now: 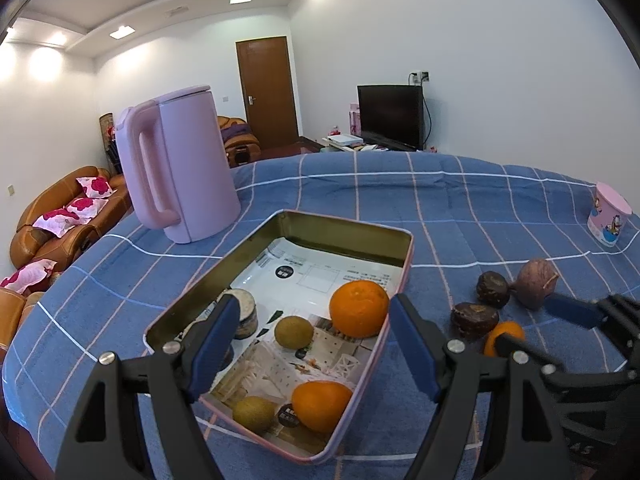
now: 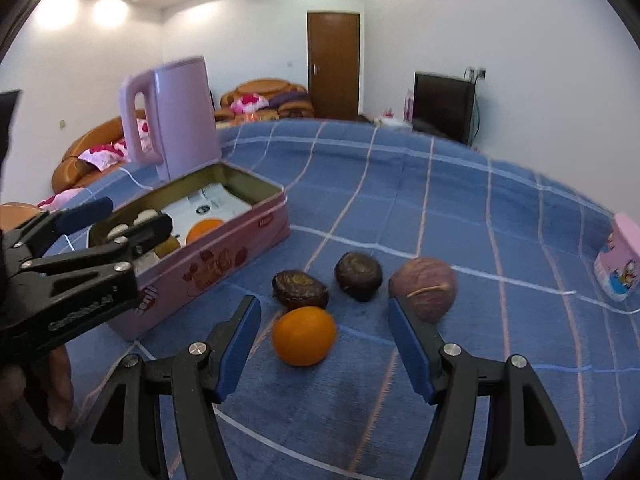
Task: Organize fruits
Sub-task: 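Grasp a dark brown round fruit with the left tool while the right tool grasps another orange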
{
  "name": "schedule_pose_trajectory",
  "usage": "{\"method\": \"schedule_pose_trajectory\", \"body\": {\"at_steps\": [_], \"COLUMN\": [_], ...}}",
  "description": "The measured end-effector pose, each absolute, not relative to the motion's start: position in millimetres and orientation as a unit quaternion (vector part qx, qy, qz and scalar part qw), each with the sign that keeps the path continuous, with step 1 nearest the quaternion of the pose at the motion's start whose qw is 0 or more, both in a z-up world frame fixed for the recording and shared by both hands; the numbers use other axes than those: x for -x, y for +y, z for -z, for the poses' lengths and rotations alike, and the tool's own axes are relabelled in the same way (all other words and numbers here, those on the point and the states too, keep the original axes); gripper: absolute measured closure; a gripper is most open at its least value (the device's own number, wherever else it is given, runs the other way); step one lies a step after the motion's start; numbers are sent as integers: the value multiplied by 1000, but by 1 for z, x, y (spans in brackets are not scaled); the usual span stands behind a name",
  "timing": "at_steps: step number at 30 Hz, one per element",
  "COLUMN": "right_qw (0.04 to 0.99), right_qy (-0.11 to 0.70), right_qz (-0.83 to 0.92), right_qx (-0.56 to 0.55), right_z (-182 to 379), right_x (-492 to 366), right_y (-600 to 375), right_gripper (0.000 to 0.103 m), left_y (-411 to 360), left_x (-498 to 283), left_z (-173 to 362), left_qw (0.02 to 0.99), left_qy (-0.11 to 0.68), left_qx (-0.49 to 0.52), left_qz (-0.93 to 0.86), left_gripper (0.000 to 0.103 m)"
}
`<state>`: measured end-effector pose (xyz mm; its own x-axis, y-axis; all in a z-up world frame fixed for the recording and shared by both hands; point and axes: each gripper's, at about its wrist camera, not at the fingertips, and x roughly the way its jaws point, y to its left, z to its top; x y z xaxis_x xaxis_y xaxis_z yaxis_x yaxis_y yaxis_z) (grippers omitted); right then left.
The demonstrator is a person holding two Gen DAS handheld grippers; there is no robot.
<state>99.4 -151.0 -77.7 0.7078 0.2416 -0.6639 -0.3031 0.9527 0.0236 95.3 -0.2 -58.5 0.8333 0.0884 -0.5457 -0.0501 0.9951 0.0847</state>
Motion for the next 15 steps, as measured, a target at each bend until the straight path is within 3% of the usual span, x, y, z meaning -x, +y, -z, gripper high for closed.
{"method": "schedule_pose_trajectory", "body": {"at_steps": [4,6,7,15], "right_qw": [909,902,900,923], "right_qy": [384,402,405,363], "right_qz": [-157,-157,-160,-125], "right_qx": [39,29,25,27], "right_z": [88,93,94,82], "right_x": [-110,-116,-116,-99], "right_y": [-147,-148,-150,-168], "right_gripper": [36,50,62,63], "left_y": [-3,-6,-7,-28], "left_x": [-95,-95,-95,-100], "left_z": [57,55,55,56], "left_qw": [957,957,957,956], "left_qy": [285,285,284,289], "left_qx": [-38,-40,-41,-53], "left_qz": [-31,-26,-24,-4], "left_gripper": [24,24,24,24]}}
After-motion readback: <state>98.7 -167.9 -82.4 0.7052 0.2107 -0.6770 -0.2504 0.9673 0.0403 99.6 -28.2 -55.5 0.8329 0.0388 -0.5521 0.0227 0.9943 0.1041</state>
